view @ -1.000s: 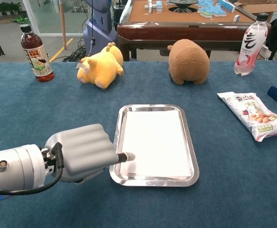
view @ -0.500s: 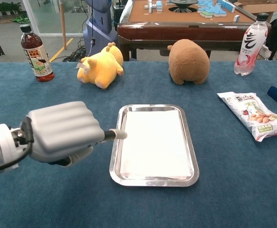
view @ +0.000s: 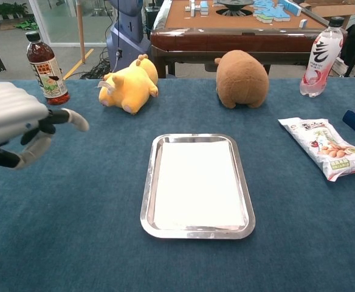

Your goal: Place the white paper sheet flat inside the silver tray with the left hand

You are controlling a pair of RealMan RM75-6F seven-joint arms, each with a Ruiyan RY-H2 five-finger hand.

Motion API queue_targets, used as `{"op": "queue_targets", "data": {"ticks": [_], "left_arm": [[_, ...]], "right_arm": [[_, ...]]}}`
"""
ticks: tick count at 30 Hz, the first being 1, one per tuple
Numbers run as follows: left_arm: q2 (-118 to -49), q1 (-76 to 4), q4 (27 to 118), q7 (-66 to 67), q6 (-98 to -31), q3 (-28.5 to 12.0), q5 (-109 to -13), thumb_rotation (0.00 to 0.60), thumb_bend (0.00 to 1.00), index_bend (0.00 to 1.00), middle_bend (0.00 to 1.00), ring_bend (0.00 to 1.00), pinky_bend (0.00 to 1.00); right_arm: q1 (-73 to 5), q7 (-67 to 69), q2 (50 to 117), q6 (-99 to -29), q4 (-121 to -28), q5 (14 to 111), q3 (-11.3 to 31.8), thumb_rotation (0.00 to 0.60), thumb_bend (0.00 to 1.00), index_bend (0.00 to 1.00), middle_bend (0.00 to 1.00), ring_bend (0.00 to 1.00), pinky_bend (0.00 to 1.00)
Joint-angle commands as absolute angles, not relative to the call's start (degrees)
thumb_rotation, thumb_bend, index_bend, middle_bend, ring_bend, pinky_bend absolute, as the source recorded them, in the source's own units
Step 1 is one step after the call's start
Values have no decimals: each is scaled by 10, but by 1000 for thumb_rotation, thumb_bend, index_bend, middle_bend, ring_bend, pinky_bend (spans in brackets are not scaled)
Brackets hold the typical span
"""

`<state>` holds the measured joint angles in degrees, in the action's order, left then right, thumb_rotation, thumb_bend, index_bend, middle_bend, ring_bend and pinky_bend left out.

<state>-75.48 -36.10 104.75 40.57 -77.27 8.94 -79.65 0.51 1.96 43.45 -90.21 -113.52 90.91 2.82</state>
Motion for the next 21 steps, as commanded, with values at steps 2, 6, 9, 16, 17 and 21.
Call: {"op": "queue_targets", "data": {"ticks": [2,6,9,16,17,21], "left_arm": [[-695,-300,1015,312,-841,103,-859,600,649,333,595,504,546],[-676,-256,990,241,-892,110,-893,600,650,395,581,482,537],[-673,-231,965,202,-910,112,-900,600,650,428,576,474,533],[-671,-171,944,201,-939,97,-873,600,650,462,543,448,520],[-670,-165,947,210,-939,95,-867,600,650,462,543,448,519],[-661,-144,973,209,-942,85,-850,600,647,462,543,448,517]], "right_arm": [[4,15,436,-898,-1137,905,28,600,105,678,409,264,360],[0,2,440,-881,-1137,892,25,600,105,678,409,264,360],[-6,-15,439,-858,-1143,874,22,600,105,678,409,264,360],[-23,-64,449,-809,-1152,837,17,600,105,678,409,264,360],[-25,-70,452,-804,-1151,832,17,600,105,678,409,264,360],[-32,-89,461,-791,-1148,815,18,600,105,678,409,264,360]]}}
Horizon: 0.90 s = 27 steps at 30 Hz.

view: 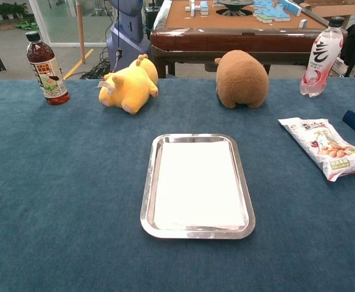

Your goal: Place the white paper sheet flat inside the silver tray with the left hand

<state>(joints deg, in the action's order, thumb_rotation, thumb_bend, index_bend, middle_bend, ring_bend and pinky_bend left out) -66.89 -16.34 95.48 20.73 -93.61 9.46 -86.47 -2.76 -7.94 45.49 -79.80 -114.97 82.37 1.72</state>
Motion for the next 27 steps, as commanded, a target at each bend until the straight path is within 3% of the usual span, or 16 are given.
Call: {"op": "queue_targets", "data": {"ticks": [1,12,27], "left_arm": [[-658,-138,978,202,-946,81,-851,600,646,462,543,448,516],[-656,-81,984,145,-1002,61,-882,600,643,462,543,448,511],[-662,-44,956,116,-999,33,-887,600,640,462,543,448,511]], "right_arm": [[-34,-94,463,-789,-1146,810,18,600,105,678,409,264,360],[-37,-88,489,-806,-1119,850,18,600,105,678,409,264,360],[-50,-95,505,-774,-1105,832,11,600,105,678,409,264,360]]}}
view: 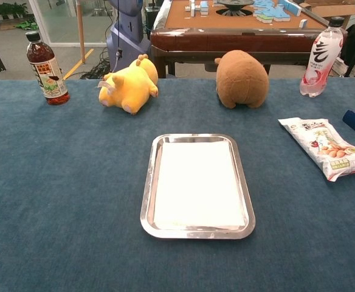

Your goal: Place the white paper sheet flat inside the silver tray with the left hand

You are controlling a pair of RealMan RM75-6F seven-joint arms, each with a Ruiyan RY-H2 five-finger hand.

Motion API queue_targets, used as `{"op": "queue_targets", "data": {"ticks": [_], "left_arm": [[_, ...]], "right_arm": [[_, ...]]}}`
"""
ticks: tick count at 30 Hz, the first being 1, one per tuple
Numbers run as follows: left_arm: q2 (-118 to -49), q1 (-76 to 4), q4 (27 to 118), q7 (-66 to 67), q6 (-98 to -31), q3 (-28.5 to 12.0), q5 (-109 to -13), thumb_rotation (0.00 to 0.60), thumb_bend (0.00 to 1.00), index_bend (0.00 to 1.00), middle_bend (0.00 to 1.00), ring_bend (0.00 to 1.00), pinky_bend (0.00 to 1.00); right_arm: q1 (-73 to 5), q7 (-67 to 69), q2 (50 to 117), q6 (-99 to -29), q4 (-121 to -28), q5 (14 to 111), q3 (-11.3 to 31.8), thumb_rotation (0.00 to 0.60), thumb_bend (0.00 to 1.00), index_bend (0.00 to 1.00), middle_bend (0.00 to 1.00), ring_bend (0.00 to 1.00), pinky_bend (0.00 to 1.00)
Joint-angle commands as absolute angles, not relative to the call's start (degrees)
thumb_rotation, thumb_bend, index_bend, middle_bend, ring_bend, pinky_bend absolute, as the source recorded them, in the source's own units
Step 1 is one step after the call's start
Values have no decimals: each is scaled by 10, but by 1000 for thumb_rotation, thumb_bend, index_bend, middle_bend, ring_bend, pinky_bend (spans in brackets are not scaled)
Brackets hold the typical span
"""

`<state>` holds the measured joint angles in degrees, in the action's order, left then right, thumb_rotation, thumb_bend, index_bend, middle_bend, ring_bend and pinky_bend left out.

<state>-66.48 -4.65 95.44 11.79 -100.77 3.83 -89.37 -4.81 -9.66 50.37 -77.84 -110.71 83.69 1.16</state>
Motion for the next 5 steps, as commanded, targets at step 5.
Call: {"op": "queue_targets", "data": {"ticks": [5], "left_arm": [[-662,-42,956,117,-988,23,-884,600,640,462,543,448,511]], "right_arm": [[-52,-92,503,-770,-1106,831,10,600,105,678,409,264,360]]}}
